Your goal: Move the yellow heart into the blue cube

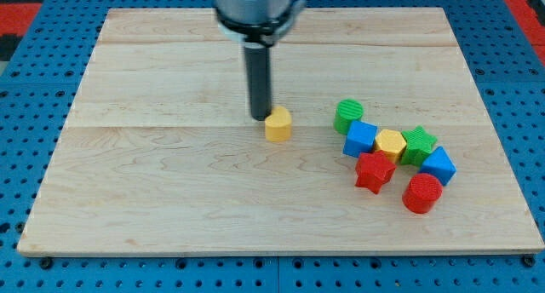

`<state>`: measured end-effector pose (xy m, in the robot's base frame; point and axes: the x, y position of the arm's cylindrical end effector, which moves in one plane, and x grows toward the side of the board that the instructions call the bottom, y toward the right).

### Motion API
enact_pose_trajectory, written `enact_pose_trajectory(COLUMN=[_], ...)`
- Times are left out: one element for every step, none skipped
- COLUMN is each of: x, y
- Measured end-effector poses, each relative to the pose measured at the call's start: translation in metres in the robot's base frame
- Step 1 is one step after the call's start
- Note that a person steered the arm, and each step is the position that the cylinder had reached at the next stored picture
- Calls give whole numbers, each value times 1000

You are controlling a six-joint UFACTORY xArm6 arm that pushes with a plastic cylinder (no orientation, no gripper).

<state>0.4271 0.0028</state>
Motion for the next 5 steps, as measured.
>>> enact_pose_trajectory(x=[2,-2,-4,11,18], y=[39,-2,-50,-47,5])
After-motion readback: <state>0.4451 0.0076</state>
